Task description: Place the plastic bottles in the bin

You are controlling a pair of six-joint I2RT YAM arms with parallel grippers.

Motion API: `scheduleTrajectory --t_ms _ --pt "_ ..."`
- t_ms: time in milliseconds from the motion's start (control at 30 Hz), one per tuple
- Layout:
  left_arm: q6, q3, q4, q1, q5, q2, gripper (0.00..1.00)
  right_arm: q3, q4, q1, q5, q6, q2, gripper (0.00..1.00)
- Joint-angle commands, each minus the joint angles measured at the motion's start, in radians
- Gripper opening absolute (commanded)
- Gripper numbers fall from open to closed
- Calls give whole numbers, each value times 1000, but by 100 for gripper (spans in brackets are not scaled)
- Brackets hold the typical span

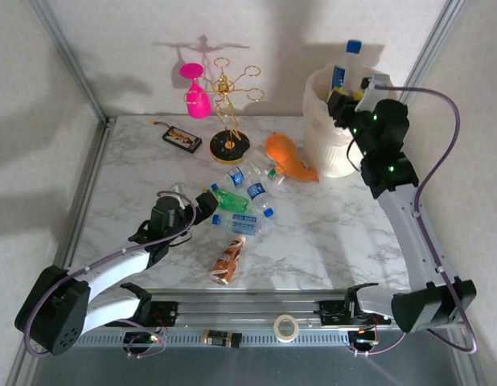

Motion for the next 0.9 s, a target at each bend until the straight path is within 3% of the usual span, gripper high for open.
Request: scheduleTrajectory --t_ms 0,567,767,867 --pt "34 32 -25 -12 -24 8 100 82 19 -39 48 4 91 33" --pt "67 66 -45 -31 -26 38 99 311 -167 -147 32 -3 430 36" --pt "83 67 -87 -41 -42 24 100 326 -199 -151 36 6 478 42" --pt "94 66 -103 -42 -49 9 100 339 -204 -150 38 17 487 51"
